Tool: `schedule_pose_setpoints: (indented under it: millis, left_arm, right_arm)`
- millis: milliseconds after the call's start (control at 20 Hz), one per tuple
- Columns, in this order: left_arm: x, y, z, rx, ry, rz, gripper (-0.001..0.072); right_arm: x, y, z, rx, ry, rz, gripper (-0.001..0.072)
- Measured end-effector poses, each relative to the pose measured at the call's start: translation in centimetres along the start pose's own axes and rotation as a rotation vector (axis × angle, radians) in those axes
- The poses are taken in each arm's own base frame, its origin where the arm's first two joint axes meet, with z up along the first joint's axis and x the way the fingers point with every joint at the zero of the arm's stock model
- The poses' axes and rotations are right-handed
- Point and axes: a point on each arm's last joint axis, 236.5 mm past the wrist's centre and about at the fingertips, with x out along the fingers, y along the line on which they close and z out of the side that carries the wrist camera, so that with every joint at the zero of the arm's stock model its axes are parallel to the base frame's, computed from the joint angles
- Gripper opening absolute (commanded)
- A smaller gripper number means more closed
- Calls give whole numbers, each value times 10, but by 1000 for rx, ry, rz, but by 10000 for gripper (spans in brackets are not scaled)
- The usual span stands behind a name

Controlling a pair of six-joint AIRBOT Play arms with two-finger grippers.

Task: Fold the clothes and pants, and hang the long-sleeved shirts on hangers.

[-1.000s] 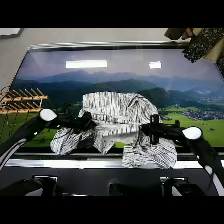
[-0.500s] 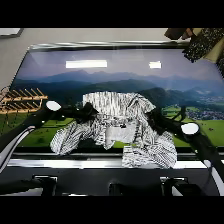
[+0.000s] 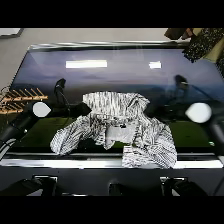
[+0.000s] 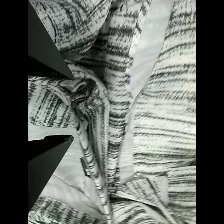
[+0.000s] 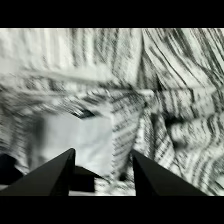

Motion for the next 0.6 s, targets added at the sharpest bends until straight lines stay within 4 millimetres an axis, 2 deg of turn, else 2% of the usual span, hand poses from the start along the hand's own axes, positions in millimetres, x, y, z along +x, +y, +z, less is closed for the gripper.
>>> schedule_pose_setpoints:
  millis: [200,250,300,400,500,550,600]
  left_arm:
    - [7,-8,0,58,-23,2,398]
    - [10,-9,3,64,-37,2,516]
    - [12,-9,5,68,-47,3,704]
    - [17,-7,7,69,-54,8,720]
    - [22,-4,3,67,-35,16,720]
    - [25,-3,-2,61,-15,21,720]
    - [27,-1,-8,47,8,26,720]
  right_arm:
    - [52,-8,-30,-105,134,-224,425]
    - [63,-10,-34,-113,152,-257,424]
    - [74,-12,-36,-117,162,-286,423]
    - [92,-11,-32,-114,144,-307,408]
    - [104,-8,-26,-99,113,-305,352]
    - [108,-7,-24,-89,99,-308,288]
    - [113,-8,-23,-80,92,-312,191]
